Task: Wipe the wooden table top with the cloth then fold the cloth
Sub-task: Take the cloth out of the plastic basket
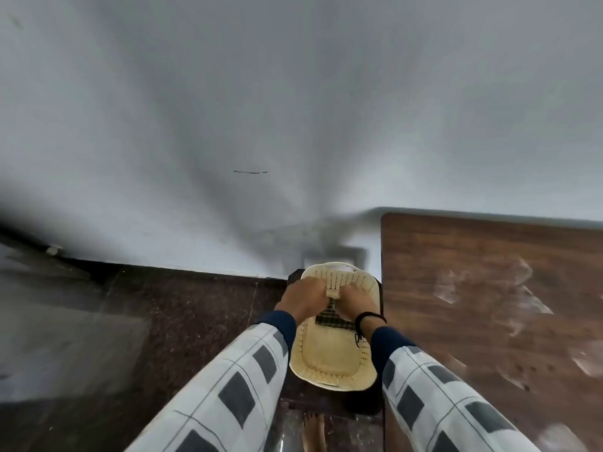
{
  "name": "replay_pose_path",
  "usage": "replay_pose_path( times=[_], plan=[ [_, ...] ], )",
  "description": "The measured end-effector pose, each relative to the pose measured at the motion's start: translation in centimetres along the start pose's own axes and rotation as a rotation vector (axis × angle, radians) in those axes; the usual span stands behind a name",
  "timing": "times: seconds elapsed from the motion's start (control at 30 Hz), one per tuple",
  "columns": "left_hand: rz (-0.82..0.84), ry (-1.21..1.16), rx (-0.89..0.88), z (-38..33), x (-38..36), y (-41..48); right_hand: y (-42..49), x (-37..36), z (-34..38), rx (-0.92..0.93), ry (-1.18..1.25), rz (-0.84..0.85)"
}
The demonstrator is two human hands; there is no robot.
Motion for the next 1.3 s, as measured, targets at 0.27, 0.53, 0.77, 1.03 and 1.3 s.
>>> replay_pose_path(
  times=[0.27, 0.53, 0.77, 1.03, 1.3],
  plan=[
    [0.042, 0.188, -0.158, 0.7, -3.4, 5.5, 4.8, -3.7, -2.4, -0.127, 0.015, 0.125],
    [0.1, 0.423, -0.257, 1.3, -7.5, 7.1, 6.7, -7.7, -4.2, -0.165, -0.117, 0.13],
    [0.09, 0.413, -0.277, 1.8, -7.8, 7.6, 6.1, -7.9, -4.1, -0.191, -0.154, 0.074],
    [0.277, 0.136, -0.218, 1.2, -4.8, 7.3, 3.2, -0.6, -1.3, -0.004, -0.064, 0.17],
    [0.459, -0.182, -0.223, -3.1, 3.5, 6.7, -3.3, 11.7, -3.0, 0.125, 0.123, 0.078]
  ],
)
Point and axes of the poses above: each hand's wrist, its own y-axis towards the middle knuckle, its own x-axis out of the back of the hand, z = x × y, the point moved 2 cm from there along y, towards the middle knuckle, and after that the axes turned 4 degrees about x, right-handed, at the moved point
